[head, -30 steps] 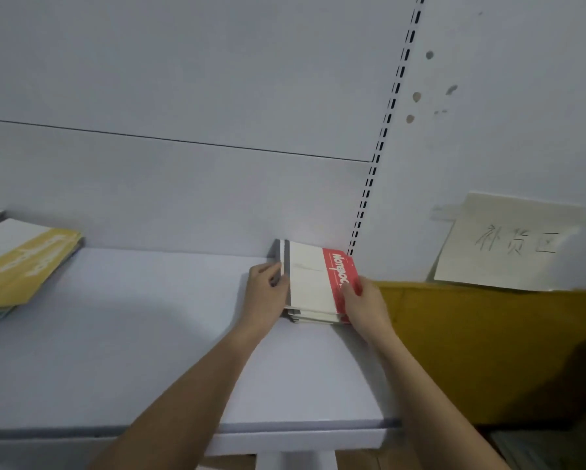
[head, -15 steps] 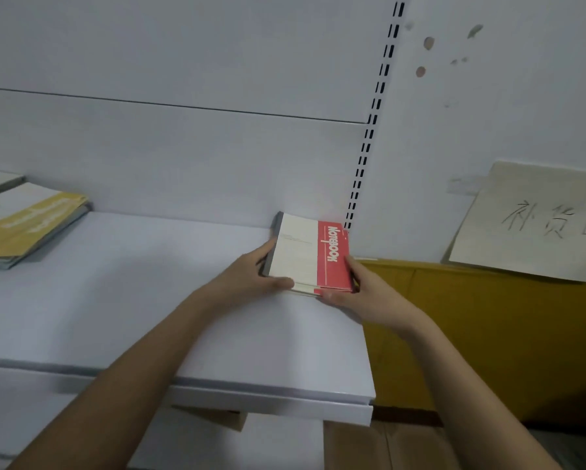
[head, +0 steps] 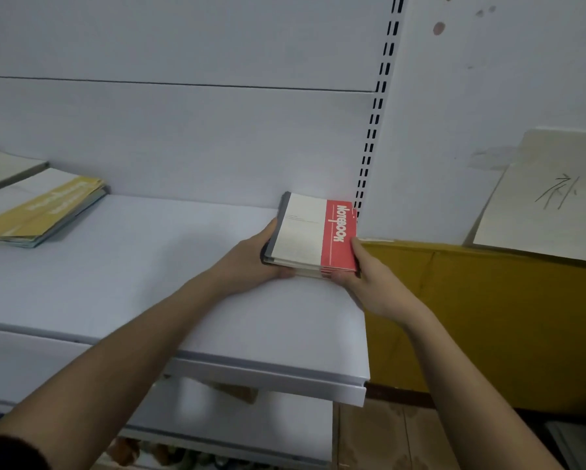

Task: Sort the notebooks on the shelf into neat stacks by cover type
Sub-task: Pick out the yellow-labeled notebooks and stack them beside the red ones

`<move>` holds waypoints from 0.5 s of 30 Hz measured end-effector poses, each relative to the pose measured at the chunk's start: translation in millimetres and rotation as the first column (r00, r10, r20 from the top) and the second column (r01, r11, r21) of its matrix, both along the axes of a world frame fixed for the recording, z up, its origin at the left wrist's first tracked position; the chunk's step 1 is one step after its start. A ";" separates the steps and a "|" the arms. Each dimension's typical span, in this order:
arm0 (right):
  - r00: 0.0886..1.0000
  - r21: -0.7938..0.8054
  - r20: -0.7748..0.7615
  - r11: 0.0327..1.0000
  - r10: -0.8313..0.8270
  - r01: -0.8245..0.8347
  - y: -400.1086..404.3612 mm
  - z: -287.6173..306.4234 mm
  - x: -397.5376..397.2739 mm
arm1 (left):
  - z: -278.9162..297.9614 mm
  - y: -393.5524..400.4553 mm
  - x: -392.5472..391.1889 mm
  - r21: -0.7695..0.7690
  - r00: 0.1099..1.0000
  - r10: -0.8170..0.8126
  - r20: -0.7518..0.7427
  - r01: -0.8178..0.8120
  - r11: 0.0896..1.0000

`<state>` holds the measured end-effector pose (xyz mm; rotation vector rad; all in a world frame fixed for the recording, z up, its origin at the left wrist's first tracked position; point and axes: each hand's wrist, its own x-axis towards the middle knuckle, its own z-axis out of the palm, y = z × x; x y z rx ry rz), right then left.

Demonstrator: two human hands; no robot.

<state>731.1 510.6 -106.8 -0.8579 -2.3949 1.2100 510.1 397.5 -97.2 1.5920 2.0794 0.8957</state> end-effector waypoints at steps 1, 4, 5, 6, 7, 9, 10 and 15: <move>1.000 0.002 -0.001 1.000 0.015 -0.015 -0.4 0.2 0.5 | 0.9 -0.8 2.0 0.001 1.000 0.013 -0.023 -0.013 1.000; 0.999 0.030 -0.035 1.000 0.008 -0.006 -1.9 10.7 1.6 | 1.2 -7.8 9.2 0.012 0.995 0.066 -0.074 -0.065 0.998; 0.997 0.075 -0.066 0.996 -0.038 0.043 -4.5 18.5 0.7 | 0.9 -12.9 10.4 -0.006 0.993 0.102 -0.063 -0.103 0.995; 0.989 0.138 -0.107 0.984 -0.098 0.112 -8.2 27.6 -1.6 | 1.0 -19.7 10.5 -0.033 0.988 0.144 -0.061 -0.147 0.989; 0.977 0.203 -0.144 0.962 -0.155 0.182 -13.6 37.0 -5.4 | 1.9 -27.9 9.1 -0.063 0.982 0.172 -0.074 -0.177 0.982; 0.968 0.316 -0.162 0.919 -0.191 0.235 -29.6 53.9 -17.7 | 4.6 -49.2 1.7 -0.121 0.974 0.164 -0.157 -0.184 0.975; 0.977 0.360 -0.134 0.911 -0.164 0.202 -39.7 60.3 -26.1 | 7.6 -60.8 -4.3 -0.143 0.969 0.151 -0.196 -0.181 0.973; 0.995 0.399 0.098 0.916 -0.003 -0.036 -109.1 75.4 -88.2 | 30.6 -129.7 -53.1 -0.135 0.933 0.224 -0.280 -0.270 0.953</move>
